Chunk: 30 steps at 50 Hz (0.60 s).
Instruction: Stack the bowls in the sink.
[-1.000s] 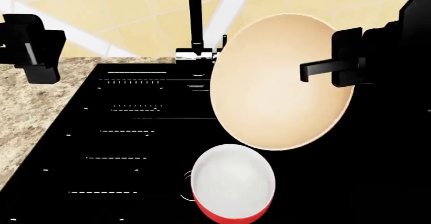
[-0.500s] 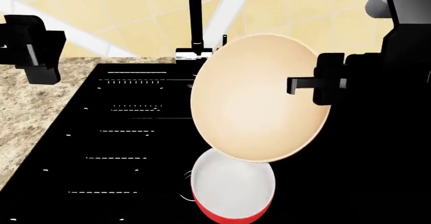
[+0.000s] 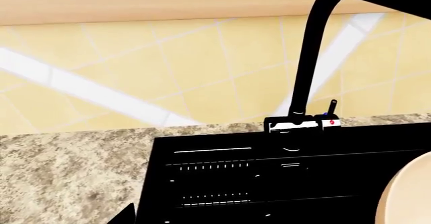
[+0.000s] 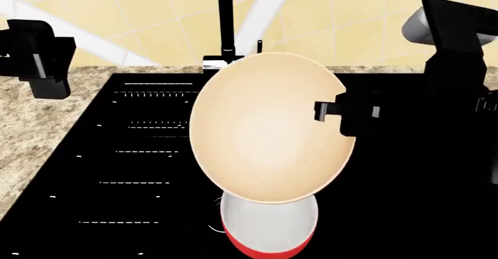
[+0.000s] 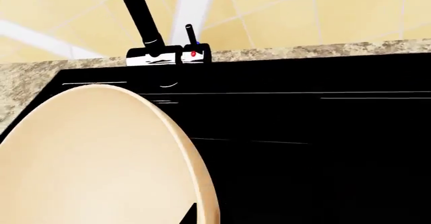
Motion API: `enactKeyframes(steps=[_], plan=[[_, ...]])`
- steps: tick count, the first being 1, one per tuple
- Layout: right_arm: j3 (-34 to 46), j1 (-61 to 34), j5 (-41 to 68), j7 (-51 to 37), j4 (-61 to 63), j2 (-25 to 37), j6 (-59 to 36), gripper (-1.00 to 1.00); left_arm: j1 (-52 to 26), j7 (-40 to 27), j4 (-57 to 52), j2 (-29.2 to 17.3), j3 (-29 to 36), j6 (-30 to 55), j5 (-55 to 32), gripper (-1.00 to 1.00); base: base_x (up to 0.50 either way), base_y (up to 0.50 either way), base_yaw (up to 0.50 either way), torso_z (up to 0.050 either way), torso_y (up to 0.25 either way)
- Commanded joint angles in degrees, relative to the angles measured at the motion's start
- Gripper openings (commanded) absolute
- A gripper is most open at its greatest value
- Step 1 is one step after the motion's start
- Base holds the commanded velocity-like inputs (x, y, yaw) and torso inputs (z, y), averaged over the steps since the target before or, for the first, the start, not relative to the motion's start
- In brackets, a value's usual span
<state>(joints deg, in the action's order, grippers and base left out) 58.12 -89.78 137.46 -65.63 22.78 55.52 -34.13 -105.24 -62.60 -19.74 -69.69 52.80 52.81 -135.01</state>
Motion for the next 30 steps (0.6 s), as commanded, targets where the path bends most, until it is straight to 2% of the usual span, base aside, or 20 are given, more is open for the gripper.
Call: enactKeyframes(steps=[1,20,30], plan=[[0.04,0.52,0.57,1.35,-0.33,-1.12,-0.11,-1.0,0.03,-0.08,-0.03,-0.03,-0.14,0.32,0.18,1.0,0.0,0.0,0.0,0.0,0.0],[4.58,-5.42,2.66,-2.61,-8.15,-5.76,-8.27,-1.0,0.06,-0.21,0.09,-0.15,-0.34,0.91,0.33,1.0,0.0,0.0,0.0,0.0,0.0],[5.82,-5.43,1.96,-1.12,-11.57,-7.01,-10.35,-1.0,0.11,-0.21,0.19,-0.13,-0.48,1.03,0.33,1.0,0.0,0.0,0.0,0.001,0.001]])
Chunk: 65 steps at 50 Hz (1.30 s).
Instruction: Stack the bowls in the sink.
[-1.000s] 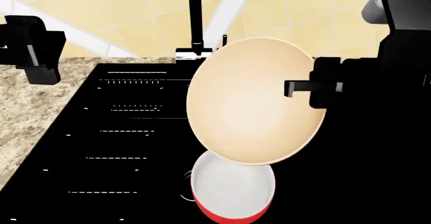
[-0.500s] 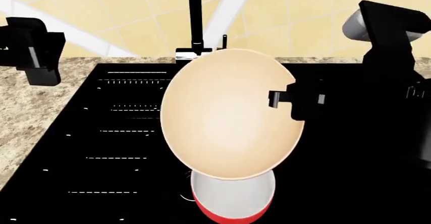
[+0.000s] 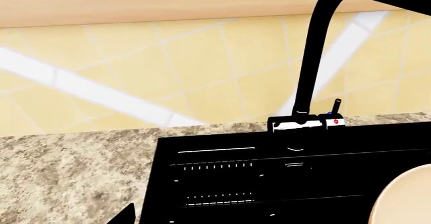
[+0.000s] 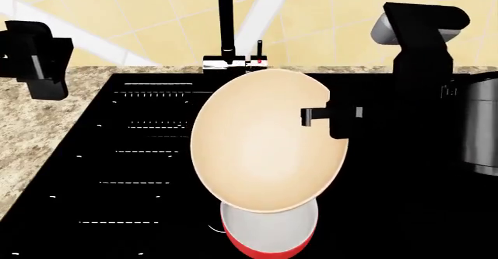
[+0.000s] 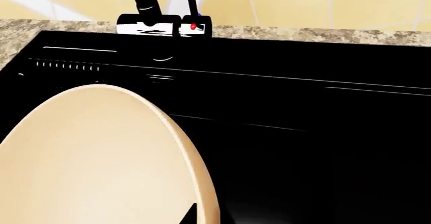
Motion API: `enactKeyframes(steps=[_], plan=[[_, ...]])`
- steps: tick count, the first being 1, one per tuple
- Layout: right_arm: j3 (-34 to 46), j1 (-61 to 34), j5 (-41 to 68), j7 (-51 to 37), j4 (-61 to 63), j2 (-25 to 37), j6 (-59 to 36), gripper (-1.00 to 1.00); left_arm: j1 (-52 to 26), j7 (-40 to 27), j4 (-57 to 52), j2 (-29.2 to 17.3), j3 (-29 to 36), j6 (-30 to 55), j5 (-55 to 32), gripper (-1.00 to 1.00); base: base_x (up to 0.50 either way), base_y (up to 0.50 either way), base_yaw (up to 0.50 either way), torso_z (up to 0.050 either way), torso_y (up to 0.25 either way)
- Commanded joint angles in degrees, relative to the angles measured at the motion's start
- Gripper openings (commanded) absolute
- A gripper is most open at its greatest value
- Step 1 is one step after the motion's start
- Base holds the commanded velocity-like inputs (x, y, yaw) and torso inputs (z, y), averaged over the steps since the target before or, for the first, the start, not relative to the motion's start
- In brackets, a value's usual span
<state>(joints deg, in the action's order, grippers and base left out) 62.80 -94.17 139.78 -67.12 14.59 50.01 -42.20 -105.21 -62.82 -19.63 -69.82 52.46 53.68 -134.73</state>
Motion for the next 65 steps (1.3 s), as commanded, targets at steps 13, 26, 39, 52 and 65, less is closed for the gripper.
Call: enactKeyframes(steps=[13,26,39,52,65], plan=[[2.76,2.04,-2.12,1.95,-4.23,-2.22,-2.27,-1.0,0.46,0.3,0.0,-0.23,-0.36,0.12,0.26,1.0,0.0,0.0,0.0,0.0,0.0],[3.27,5.51,-4.43,4.75,-3.9,-2.17,-1.45,-1.0,0.75,0.68,0.13,-0.44,-0.6,0.3,0.66,1.0,0.0,0.0,0.0,0.0,0.0],[3.11,8.94,-6.96,7.77,-3.3,-1.81,0.28,-1.0,0.96,0.46,0.03,-0.42,-0.68,0.3,0.58,1.0,0.0,0.0,0.0,0.0,0.0],[3.94,10.7,-8.25,9.11,-3.81,-1.99,0.1,-1.0,0.97,0.43,0.22,-0.53,-0.85,0.59,0.57,1.0,0.0,0.0,0.0,0.0,0.001],[4.46,12.2,-9.45,10.5,-4.09,-2.26,0.17,-1.0,0.79,0.08,0.21,-0.67,-1.04,0.86,0.11,1.0,0.0,0.0,0.0,0.0,0.0]])
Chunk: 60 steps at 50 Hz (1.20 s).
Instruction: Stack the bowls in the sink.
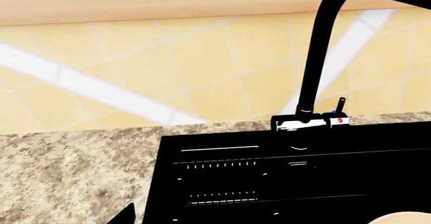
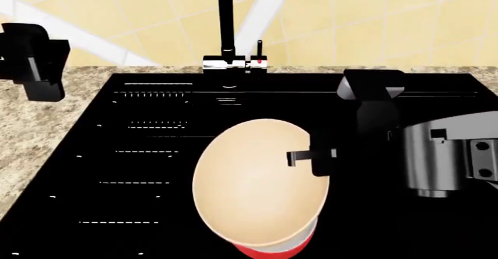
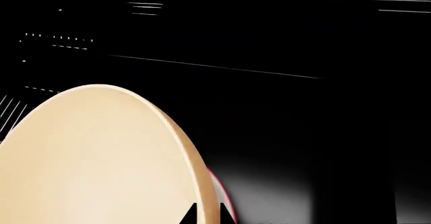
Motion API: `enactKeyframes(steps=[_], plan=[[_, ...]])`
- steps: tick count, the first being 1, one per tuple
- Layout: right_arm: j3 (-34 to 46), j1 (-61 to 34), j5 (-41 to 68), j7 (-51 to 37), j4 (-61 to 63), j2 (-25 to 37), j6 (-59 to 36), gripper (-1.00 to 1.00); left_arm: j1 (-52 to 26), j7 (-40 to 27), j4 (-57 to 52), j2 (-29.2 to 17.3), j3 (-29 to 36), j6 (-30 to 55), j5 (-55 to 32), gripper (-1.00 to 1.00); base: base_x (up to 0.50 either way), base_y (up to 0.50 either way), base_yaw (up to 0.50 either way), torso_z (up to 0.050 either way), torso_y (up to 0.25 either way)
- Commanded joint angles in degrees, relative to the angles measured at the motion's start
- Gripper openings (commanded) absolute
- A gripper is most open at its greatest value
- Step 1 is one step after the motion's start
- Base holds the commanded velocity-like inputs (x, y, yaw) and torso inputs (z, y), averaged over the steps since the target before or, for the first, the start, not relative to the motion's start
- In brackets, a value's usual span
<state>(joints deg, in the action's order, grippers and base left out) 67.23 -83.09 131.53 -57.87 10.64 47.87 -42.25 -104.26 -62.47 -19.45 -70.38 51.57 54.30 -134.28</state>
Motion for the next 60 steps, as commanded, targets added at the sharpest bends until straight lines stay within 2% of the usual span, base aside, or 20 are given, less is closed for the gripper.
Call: enactKeyframes(steps=[1,27,28,46,60], plan=[[0.06,1.23,-1.32,1.36,-0.19,-0.17,0.23,-1.0,-0.2,-0.32,0.04,-0.11,-0.18,0.26,-0.4,1.0,0.0,0.0,0.0,0.0,0.0],[0.68,1.37,-2.76,2.84,-0.7,-0.89,-1.07,-1.0,0.03,-0.29,0.02,-0.45,-0.58,0.55,-0.43,1.0,0.0,0.0,0.0,0.0,0.0],[0.76,0.97,-3.03,3.12,-0.7,-0.95,-1.75,1.0,0.04,-0.23,0.03,-0.45,-0.6,0.61,-0.38,1.0,0.0,0.0,0.0,0.0,0.0],[-1.23,-4.35,1.32,0.69,2.03,1.75,-3.92,1.0,-0.2,-0.46,0.22,-0.37,-0.94,0.86,-0.64,1.0,0.0,0.0,0.0,0.0,0.0],[-4.34,-14.68,8.85,-5.67,5.27,4.04,-5.77,1.0,-0.75,-1.08,0.41,-0.18,-1.15,1.24,-1.29,1.0,0.0,0.0,0.0,0.0,0.0]])
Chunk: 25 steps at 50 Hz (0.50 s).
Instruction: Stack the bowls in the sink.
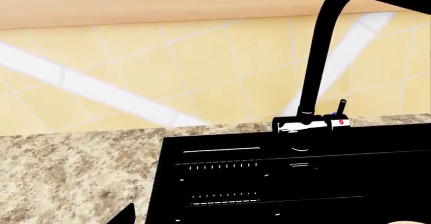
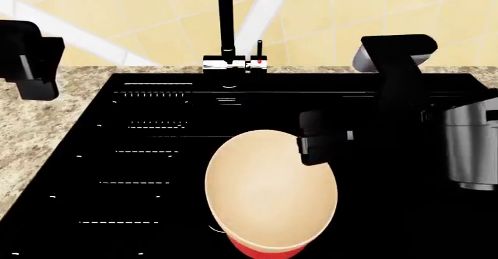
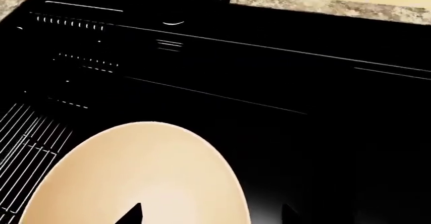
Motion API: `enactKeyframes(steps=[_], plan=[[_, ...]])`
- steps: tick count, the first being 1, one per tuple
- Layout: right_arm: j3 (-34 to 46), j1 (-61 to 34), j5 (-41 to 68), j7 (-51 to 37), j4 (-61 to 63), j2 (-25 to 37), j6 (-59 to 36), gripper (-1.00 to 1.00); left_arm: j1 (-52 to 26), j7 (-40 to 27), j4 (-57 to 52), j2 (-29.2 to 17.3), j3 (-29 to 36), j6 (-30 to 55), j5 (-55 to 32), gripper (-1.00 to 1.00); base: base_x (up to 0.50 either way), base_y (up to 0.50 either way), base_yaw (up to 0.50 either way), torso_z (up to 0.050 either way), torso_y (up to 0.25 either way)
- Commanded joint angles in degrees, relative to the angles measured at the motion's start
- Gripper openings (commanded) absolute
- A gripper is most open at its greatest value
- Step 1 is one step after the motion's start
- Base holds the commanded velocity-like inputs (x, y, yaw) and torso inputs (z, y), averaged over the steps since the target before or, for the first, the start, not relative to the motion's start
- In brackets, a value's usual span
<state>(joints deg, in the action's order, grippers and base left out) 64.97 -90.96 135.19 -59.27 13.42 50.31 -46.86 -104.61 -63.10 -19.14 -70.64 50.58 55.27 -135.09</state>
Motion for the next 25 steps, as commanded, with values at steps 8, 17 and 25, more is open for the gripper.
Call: enactKeyframes(steps=[8,17,25], plan=[[-3.37,-13.48,11.11,-8.83,5.03,2.89,-2.46,1.0,-1.8,-1.51,0.64,0.27,-0.38,1.15,-1.76,1.0,0.0,0.0,0.0,0.0,0.0],[-4.1,-19.18,16.45,-12.76,6.83,4.9,-3.75,1.0,-2.47,-2.09,0.68,-0.09,-0.64,1.59,-2.57,1.0,0.0,0.0,0.0,0.0,0.0],[-5.69,-21.4,17.88,-13.43,8.71,7.38,-3.81,1.0,-2.81,-2.13,0.93,-0.18,-0.9,1.97,-2.59,1.0,0.0,0.0,0.0,0.0,0.0]])
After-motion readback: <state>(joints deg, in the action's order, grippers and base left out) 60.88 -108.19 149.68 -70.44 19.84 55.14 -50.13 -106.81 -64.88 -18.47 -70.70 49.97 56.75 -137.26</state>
